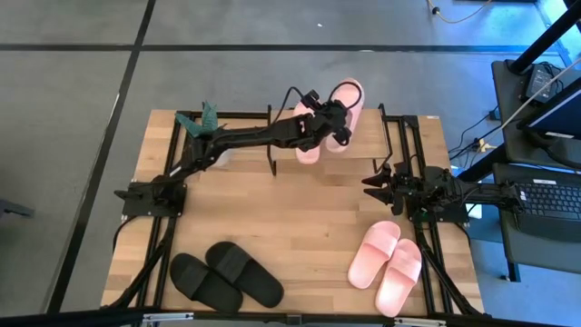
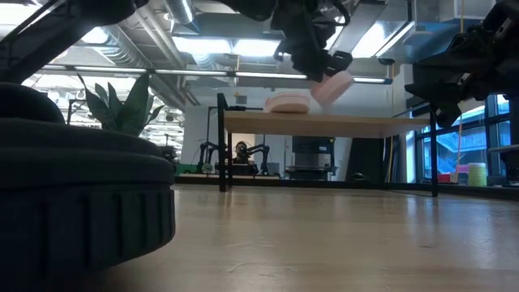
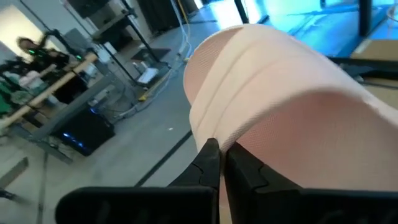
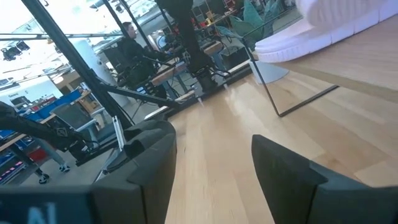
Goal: Pick and place slides into the shelf
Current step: Put the pink slipper on the shelf
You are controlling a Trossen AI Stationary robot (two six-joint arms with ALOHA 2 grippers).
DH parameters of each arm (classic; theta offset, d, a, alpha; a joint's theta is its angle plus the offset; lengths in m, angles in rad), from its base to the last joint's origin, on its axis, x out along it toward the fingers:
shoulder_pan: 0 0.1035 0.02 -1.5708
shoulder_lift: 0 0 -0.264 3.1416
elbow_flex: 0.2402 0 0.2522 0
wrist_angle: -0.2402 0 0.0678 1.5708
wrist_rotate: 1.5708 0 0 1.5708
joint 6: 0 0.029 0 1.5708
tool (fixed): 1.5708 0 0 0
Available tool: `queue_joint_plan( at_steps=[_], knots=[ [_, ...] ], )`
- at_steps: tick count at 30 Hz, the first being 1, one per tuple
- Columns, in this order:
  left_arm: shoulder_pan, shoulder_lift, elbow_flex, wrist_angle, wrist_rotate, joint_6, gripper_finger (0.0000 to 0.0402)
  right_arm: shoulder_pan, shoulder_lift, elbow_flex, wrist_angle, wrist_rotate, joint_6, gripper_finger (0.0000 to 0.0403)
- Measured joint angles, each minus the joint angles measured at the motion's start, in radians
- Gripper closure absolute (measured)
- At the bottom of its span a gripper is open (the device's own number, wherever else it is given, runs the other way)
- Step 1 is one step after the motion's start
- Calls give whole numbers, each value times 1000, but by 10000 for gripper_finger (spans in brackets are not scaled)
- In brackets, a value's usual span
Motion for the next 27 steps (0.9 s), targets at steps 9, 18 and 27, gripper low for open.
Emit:
queue_joint_plan(
  at_steps=[9, 18, 27],
  knots=[
    [14, 53, -1, -16, 8, -12, 401, 0, 0, 0, 0, 0, -3, 192],
    [16, 50, 0, 37, 8, -38, 386, 0, 0, 0, 0, -1, -21, 192],
    [16, 50, 0, 35, 56, -38, 361, 0, 0, 0, 0, -1, -23, 192]
  ],
)
